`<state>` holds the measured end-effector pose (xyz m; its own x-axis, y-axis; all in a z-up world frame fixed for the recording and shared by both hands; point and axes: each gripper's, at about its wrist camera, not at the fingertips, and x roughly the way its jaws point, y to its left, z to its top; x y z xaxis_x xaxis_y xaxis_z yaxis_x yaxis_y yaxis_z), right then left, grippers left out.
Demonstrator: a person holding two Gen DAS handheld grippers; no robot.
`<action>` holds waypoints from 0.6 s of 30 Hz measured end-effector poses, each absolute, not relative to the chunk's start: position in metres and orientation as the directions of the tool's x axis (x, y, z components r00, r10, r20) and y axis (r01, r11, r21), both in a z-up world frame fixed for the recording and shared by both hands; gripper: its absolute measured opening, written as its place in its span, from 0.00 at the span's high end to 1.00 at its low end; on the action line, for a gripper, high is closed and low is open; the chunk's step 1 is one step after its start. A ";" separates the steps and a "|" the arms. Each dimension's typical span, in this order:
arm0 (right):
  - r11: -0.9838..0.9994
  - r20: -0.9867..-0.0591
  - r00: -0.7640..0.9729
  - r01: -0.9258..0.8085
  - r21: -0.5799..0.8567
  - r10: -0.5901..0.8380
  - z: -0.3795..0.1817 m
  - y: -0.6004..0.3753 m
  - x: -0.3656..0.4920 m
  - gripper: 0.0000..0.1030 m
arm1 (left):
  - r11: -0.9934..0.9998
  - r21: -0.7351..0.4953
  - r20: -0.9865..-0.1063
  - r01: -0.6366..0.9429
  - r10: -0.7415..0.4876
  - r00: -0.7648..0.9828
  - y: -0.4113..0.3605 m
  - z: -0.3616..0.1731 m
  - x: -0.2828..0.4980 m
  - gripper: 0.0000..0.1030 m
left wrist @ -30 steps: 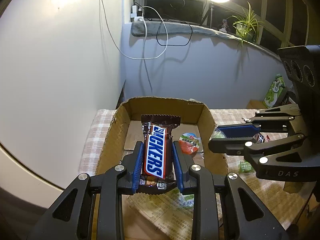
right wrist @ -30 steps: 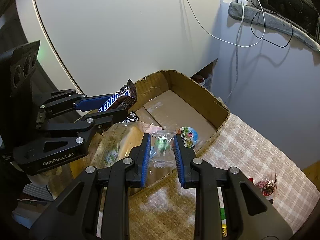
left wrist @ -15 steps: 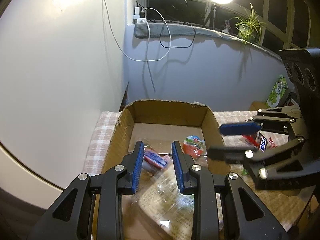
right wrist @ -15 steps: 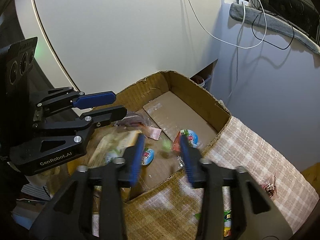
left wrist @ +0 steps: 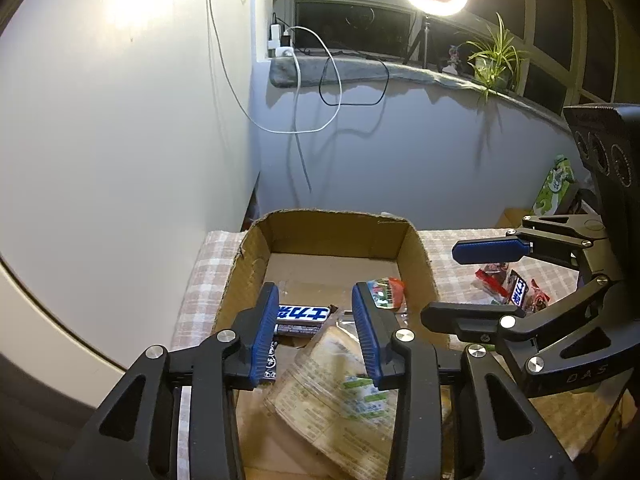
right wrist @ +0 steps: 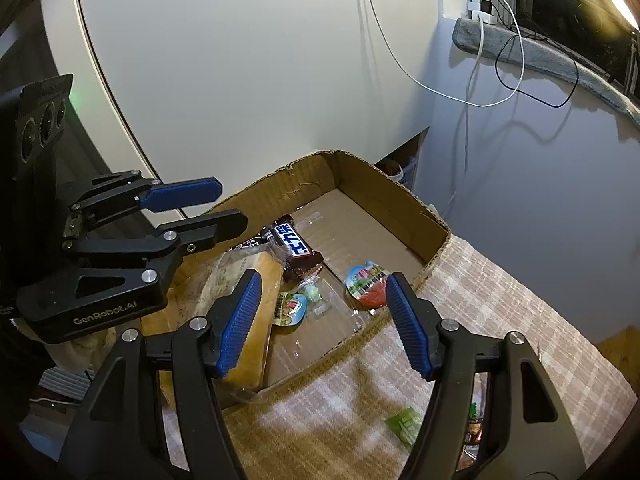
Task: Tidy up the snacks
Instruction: 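Open both grippers to release the Snickers and green candy into the box, then move both grippers back over the snack pile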
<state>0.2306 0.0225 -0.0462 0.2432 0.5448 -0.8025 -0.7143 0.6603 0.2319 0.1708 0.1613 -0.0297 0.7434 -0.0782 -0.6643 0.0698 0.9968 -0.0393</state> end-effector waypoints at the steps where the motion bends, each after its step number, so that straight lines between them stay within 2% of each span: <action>1: 0.664 -0.804 0.249 -0.713 0.225 0.540 -0.045 0.021 0.230 0.24 | 0.997 -0.038 -0.662 0.071 -0.079 0.745 0.160 -0.028 0.170 0.65; 2: 0.667 -0.803 0.255 -0.711 0.221 0.538 -0.044 0.020 0.229 0.19 | 0.997 -0.036 -0.661 0.073 -0.079 0.746 0.159 -0.027 0.169 0.64; 4: 0.672 -0.800 0.266 -0.708 0.217 0.538 -0.042 0.016 0.227 0.17 | 0.997 -0.030 -0.657 0.076 -0.077 0.750 0.156 -0.025 0.166 0.60; 6: 0.677 -0.798 0.269 -0.702 0.221 0.539 -0.040 0.011 0.226 0.17 | 0.997 -0.026 -0.649 0.077 -0.075 0.757 0.153 -0.021 0.161 0.42; 8: 0.683 -0.798 0.277 -0.697 0.217 0.536 -0.038 0.005 0.225 0.17 | 0.997 -0.026 -0.639 0.075 -0.074 0.766 0.150 -0.018 0.156 0.35; 18: 0.722 -0.795 0.321 -0.662 0.201 0.516 -0.027 -0.046 0.216 0.16 | 0.994 -0.036 -0.623 0.106 -0.105 0.775 0.125 -0.009 0.139 0.35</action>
<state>0.2155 -0.0457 -0.0271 0.3207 0.5155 -0.7946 -0.6621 0.7219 0.2011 0.1392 0.1250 -0.0090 0.7747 -0.1052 -0.6235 0.1059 0.9937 -0.0362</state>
